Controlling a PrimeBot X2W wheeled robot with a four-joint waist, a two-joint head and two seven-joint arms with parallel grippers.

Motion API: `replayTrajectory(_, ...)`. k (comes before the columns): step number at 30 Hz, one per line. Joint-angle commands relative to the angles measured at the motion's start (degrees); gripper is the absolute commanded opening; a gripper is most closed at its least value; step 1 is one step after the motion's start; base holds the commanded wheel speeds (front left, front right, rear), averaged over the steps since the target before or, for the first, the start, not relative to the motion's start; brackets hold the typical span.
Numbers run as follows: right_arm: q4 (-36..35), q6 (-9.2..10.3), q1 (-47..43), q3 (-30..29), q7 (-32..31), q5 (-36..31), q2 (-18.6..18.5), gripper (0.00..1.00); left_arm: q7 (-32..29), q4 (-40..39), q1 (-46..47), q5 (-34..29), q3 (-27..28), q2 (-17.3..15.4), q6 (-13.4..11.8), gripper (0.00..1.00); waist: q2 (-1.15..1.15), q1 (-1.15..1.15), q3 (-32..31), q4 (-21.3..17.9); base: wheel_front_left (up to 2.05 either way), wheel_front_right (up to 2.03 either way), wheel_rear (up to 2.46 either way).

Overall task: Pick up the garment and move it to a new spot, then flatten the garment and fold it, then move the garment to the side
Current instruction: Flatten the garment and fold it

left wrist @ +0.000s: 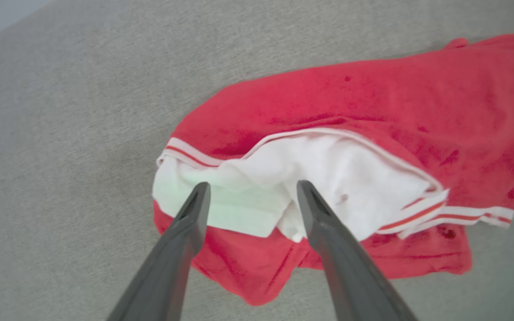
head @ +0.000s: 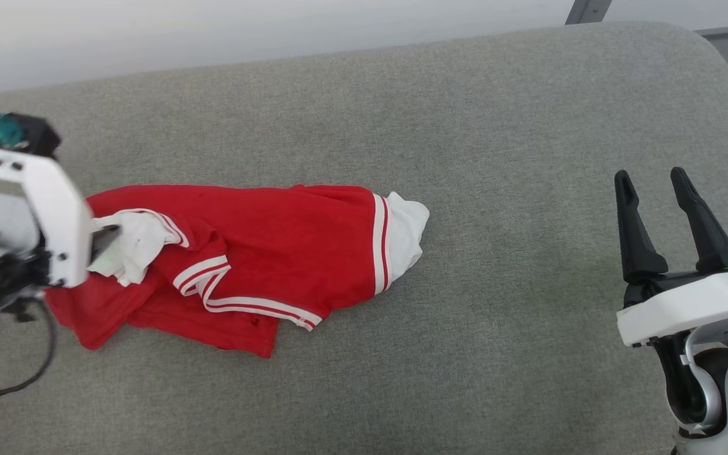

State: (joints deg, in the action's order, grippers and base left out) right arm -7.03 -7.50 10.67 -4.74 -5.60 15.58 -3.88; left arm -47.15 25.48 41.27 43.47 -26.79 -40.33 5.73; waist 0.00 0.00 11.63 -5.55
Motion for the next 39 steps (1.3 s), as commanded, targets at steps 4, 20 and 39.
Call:
replayTrajectory(4, -0.3, 0.02, 0.0, 0.1, 0.6, 0.4, 0.1, 1.0, -5.9, -7.7, -1.1, 1.0, -1.5, 0.4, -3.3, 1.0, 0.0, 0.0, 0.1, -0.6, 0.0, 0.0, 0.0)
replayTrajectory(20, 0.4, 0.02, 1.1, 0.4, 1.3, 0.7, 0.6, 1.0, -9.8, -14.3, -4.8, -1.1, -4.1, -2.3, -6.5, 0.0, 0.0, 0.0, 1.9, -2.3, 0.0, 0.0, 0.0)
replayTrajectory(39, -0.7, 0.02, -0.3, -1.6, -0.3, -0.4, 0.5, 1.0, -14.7, -29.6, -11.6, 3.2, -1.9, -10.8, -7.8, 0.0, 0.0, 0.0, 0.0, 4.6, 0.0, 0.0, 0.0)
